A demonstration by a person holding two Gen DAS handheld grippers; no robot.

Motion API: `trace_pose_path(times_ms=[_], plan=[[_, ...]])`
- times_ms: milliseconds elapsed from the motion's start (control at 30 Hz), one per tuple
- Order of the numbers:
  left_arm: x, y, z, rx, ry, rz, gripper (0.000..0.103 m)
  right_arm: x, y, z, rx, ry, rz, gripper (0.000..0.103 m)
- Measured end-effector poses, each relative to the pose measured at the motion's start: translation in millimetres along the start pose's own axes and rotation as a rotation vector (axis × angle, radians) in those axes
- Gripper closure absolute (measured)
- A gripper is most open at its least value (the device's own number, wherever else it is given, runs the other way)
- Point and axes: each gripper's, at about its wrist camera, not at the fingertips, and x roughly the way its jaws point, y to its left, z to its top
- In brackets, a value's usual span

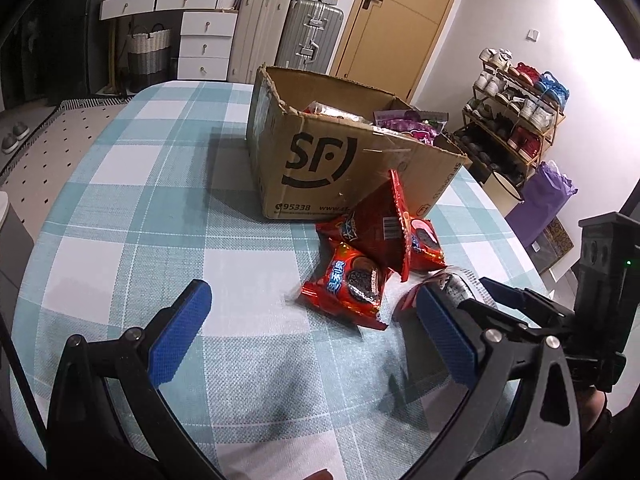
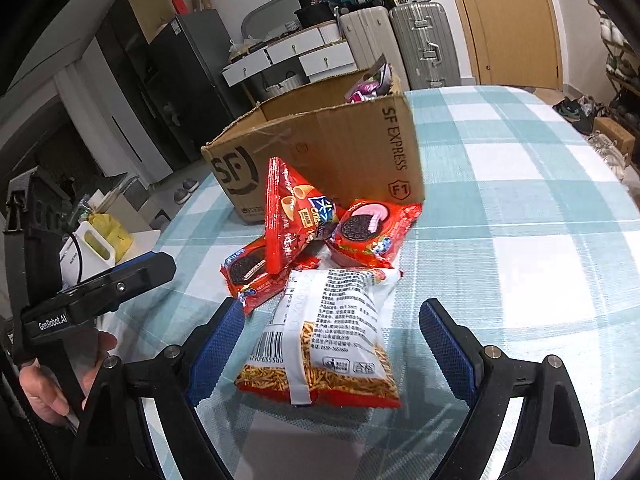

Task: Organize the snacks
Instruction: 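Grasp the white noodle bag with the right gripper, then lift the noodle bag with the right gripper while the left gripper approaches the red Oreo pack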

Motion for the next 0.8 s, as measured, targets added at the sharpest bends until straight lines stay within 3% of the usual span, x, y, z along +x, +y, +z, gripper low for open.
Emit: trace_pose_path(times_ms=[100,200,267,333,433,800], plan=[[3.1,1.6,0.5,-0.003,0.006,0.0,0.001,8.7,-2.1,-0.1,0.007,0.018,0.001,0.013],[6.9,4.1,2.0,-0.007,0.011,-0.001,0.001,17.6,-5.7,0.5,0.022,0.042,0.006,0.02],[8.7,5.2,1.9,-0.01,0.014,0.002,0.001,23.2,-8.0,-0.6,0.034,0.061,0.024,0.027],[11.1,6.3,2.4,-0.012,0.018,0.005,0.001,24.7,-8.1,-1.6,0.03,0.063,0.043,0.044],[12.7,7.9,1.9,-0.015,0.022,0.008,0.001,21.9,-8.0,-1.0,0.021,0.054,0.052,0.051],[10.2,3.1,1.2,-0.001,0.023,0.012,0.001,10.7,-7.2,-4.6,0.009,0.022,0.041,0.052]])
